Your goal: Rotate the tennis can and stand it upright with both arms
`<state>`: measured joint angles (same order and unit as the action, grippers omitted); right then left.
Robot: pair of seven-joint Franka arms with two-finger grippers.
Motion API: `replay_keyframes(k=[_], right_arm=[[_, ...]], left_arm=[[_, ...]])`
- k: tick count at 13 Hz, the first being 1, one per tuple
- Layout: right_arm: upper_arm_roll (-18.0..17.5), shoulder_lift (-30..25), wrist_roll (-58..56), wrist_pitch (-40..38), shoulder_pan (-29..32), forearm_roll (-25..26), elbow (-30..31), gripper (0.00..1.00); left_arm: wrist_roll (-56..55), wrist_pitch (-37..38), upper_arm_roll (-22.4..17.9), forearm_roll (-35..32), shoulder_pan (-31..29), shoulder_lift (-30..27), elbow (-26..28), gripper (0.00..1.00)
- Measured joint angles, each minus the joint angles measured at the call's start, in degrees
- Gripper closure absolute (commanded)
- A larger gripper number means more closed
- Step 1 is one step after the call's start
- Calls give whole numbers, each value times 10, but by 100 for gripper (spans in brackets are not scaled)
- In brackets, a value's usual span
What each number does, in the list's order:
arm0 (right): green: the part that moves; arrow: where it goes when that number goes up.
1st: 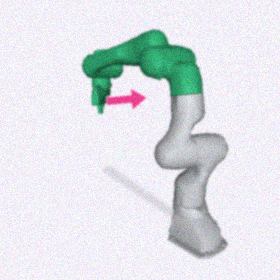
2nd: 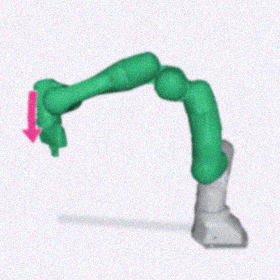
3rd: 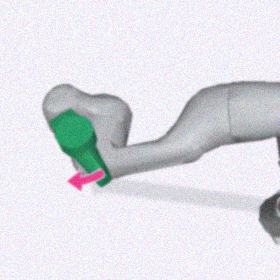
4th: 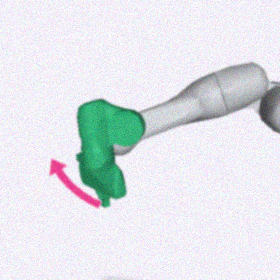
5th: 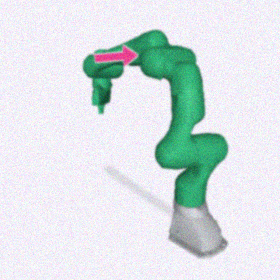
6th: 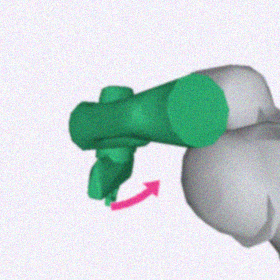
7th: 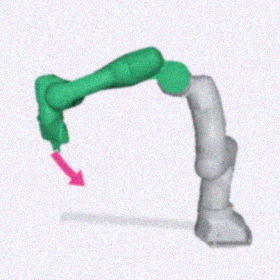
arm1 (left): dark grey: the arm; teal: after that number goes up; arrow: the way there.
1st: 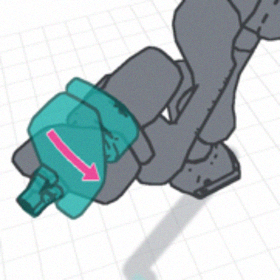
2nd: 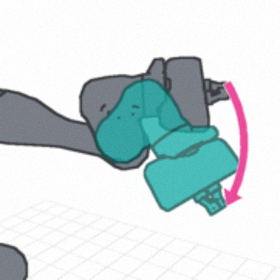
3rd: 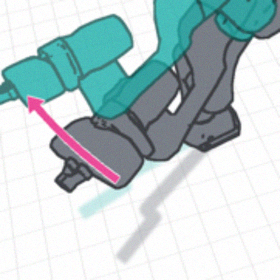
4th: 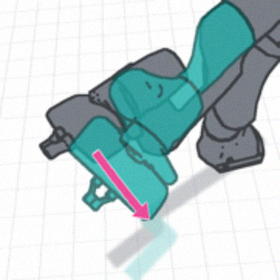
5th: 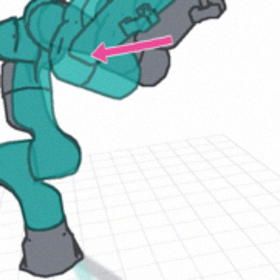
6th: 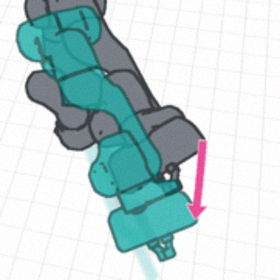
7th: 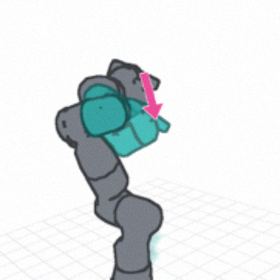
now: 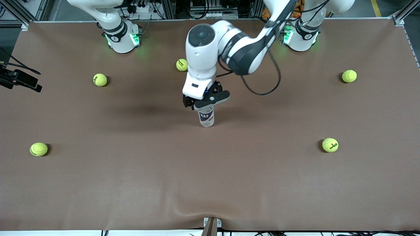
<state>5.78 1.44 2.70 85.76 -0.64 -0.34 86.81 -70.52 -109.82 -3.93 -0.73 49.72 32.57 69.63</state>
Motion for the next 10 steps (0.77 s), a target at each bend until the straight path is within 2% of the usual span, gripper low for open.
replay_keyframes(k=[6,10], right_arm=[[0,0,0,1,0,0,-1,0],[0,0,0,2,0,0,-1,0]], left_arm=[[169,132,-5,2,-122,-115,-1,0],[240,213,-7,2,-211,-163,4,0]])
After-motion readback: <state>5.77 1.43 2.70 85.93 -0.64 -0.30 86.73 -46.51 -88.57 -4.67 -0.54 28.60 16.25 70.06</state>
